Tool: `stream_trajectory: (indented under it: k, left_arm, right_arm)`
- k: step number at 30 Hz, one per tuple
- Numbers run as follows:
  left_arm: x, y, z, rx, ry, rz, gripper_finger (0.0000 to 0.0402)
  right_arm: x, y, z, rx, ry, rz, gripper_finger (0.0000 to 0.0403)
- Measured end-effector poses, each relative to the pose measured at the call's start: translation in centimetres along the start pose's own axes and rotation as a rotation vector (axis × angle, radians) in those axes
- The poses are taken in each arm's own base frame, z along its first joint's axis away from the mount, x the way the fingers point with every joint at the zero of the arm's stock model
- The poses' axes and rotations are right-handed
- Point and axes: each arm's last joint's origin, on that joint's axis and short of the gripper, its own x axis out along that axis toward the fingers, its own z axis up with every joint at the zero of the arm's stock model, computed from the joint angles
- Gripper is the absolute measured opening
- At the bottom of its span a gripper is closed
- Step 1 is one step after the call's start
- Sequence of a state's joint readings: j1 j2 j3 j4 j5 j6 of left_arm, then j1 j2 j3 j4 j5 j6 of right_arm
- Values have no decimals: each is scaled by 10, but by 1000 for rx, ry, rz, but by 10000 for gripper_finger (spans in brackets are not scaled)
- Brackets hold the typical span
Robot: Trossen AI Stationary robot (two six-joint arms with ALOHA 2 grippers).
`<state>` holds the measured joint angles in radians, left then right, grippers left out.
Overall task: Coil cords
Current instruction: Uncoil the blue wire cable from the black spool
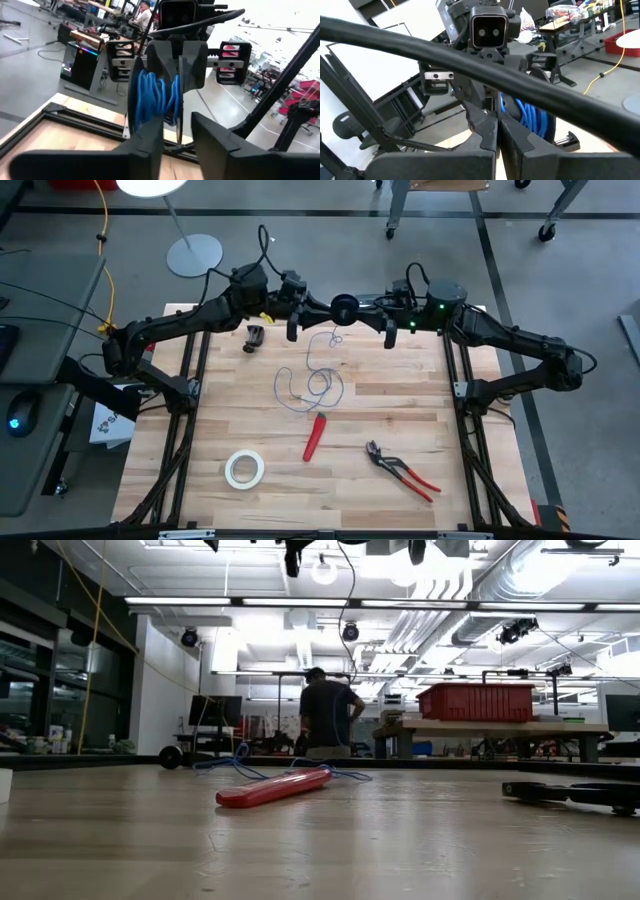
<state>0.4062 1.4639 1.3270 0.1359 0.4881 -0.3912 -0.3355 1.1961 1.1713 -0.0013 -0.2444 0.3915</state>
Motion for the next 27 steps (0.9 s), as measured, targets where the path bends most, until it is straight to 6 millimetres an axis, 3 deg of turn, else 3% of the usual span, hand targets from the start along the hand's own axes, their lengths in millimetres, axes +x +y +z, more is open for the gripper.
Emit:
stream_trajectory:
  k: [6, 17, 27]
  left_arm:
    - [0, -2, 5, 19, -47, -16, 7]
    - [-2, 0, 5, -27, -36, -19, 2]
    - [-24, 6, 25, -107, -102, -43, 1]
  right_arm:
    - [0, 1, 0, -1, 1, 11, 0]
    - [-2, 2, 0, 31, 24, 42, 14]
    - [-4, 3, -3, -40, 52, 40, 140]
